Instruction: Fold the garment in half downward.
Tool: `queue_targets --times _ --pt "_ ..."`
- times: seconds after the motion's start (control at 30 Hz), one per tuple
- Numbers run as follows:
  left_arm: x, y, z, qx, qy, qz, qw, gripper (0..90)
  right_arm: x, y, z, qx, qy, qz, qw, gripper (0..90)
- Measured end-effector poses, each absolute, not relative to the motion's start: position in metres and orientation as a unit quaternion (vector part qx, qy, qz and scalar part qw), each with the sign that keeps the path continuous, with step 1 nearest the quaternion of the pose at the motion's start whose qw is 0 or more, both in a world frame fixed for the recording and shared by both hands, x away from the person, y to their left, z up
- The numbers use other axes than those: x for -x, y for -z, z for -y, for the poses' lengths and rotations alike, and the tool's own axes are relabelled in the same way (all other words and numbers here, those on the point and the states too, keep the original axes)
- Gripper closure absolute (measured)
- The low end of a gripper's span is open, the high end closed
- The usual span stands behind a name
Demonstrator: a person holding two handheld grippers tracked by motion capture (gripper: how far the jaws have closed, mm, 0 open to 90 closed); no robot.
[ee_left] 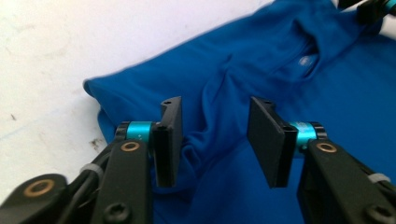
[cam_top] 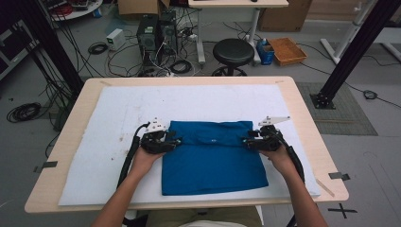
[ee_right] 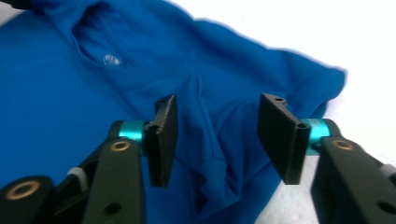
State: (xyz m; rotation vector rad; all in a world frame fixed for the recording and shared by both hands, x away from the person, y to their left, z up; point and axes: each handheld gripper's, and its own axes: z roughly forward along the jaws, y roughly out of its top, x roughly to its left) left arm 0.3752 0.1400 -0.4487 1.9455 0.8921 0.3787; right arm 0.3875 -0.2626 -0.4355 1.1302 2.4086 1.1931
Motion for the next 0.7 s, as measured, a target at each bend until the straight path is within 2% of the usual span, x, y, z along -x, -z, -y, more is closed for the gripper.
queue_targets --times 0.03,0.1,0.13,0.2,0.37,0.57,0.7 --pt "-0.376 0.449 -0.139 -0.792 -0.158 -0.37 0.46 70.8 -0.388 0.437 0.262 -0.382 -0.402 -0.824 0.113 57.5" --pt "-0.375 0.449 -0.139 -0.793 -0.16 -0.368 0.458 80.3 -0.389 0.44 0.259 -0.378 -0.391 -0.831 0.116 68.0" --pt "-0.375 0.449 -0.138 -0.793 -0.162 -0.369 0.458 82.8 -0.389 0.441 0.258 -0.376 -0.387 -0.833 0.12 76.8" --pt "-0.373 0.448 -0.138 -0.793 -0.17 -0.369 0.455 85.4 -0.388 0.439 0.258 -0.373 -0.392 -0.832 0.123 84.1" --pt "-0.37 0.445 -0.146 -0.775 -0.154 -0.37 0.488 86.0 -0.382 0.432 0.261 -0.358 -0.412 -0.827 0.135 85.3" --pt "-0.353 0.429 -0.159 -0.757 -0.15 -0.343 0.536 85.8 -0.374 0.426 0.266 -0.338 -0.434 -0.824 0.134 85.2" --pt "-0.334 0.425 -0.166 -0.771 -0.143 -0.318 0.533 85.7 -0.361 0.422 0.27 -0.309 -0.437 -0.835 0.13 85.2"
